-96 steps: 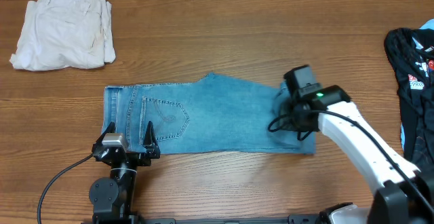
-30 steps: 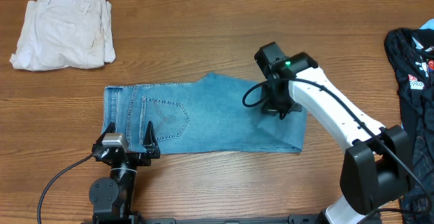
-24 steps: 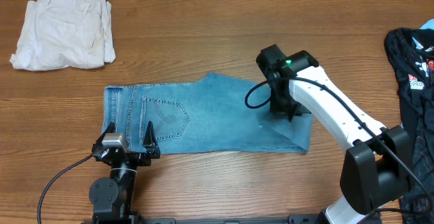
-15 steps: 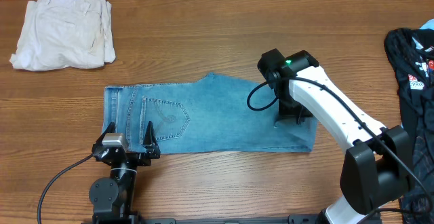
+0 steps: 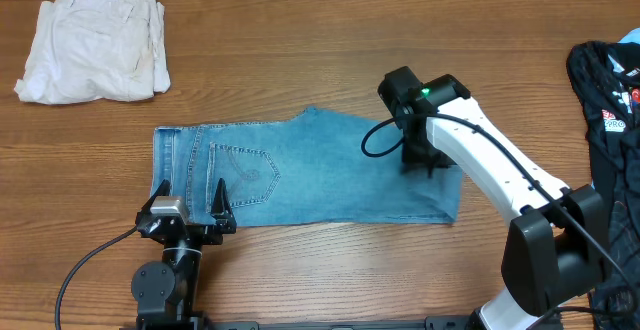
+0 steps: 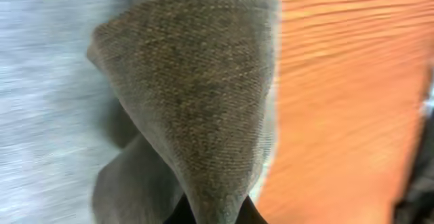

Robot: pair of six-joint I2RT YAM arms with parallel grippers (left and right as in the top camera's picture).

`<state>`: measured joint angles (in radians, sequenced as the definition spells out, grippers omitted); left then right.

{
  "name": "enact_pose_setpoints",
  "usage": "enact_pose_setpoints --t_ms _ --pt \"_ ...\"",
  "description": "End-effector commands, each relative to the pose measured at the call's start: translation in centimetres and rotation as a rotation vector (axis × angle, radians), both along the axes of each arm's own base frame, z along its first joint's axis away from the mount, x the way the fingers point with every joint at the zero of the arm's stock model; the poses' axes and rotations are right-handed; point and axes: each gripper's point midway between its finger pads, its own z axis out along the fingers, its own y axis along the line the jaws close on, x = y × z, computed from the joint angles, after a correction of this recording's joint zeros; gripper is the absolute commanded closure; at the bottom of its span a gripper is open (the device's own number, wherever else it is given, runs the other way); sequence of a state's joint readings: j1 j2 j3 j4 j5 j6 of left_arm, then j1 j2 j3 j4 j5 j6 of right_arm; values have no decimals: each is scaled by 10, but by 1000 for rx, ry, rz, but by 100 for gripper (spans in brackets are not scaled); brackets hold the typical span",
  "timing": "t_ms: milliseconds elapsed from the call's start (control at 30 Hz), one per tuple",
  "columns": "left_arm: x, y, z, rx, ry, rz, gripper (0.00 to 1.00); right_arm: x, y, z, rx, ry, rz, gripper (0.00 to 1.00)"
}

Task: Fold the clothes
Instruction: 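Fold the leg end leftward over the jeans and lower it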

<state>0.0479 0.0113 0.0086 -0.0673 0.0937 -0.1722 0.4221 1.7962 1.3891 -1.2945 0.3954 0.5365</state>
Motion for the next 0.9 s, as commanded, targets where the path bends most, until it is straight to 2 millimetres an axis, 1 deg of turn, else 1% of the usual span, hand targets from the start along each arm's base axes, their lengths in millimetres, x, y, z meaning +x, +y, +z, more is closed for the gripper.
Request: enact_pose_setpoints --t_ms 0,100,200,233,267,300,333,367,400,433,467,500,567,600,667,733,800,867 --pt "0 1 -1 19 -2 3 0 -8 22 -13 107 44 27 96" --pt "0 1 -1 19 -2 3 0 -12 41 -26 197 72 32 96" --pt "0 1 -1 19 -2 3 0 -16 62 -37 250 94 63 95" --pt "0 1 -1 19 -2 3 0 -17 72 -42 272 103 78 86" --pt "0 1 -1 19 -2 3 0 -18 82 -44 299 106 93 82" --pt "0 1 -1 19 -2 3 0 -19 93 -48 329 111 110 80" --pt "0 1 -1 19 -2 3 0 -20 103 -49 356 112 125 76" --pt "0 1 -1 19 -2 3 0 -20 114 -52 385 113 143 67" --pt "0 1 -1 19 -2 3 0 -22 124 -52 408 111 161 61" --pt "0 1 -1 19 -2 3 0 -22 130 -52 418 105 171 57" --pt "0 1 -1 19 -2 3 0 -22 134 -51 420 97 179 49" --pt "0 1 -1 19 -2 3 0 -22 137 -50 418 89 188 45" --pt "0 1 -1 19 -2 3 0 -17 136 -45 401 71 180 44" --pt "0 1 -1 19 -2 3 0 -13 130 -38 369 53 155 44" --pt "0 1 -1 19 -2 3 0 -1 112 -20 299 15 114 46" --pt "0 1 -1 19 -2 3 0 12 95 3 252 -23 85 45" --pt "0 1 -1 19 -2 3 0 24 85 23 255 -42 79 39" --pt "0 1 -1 19 -2 3 0 33 82 35 301 -42 102 37"
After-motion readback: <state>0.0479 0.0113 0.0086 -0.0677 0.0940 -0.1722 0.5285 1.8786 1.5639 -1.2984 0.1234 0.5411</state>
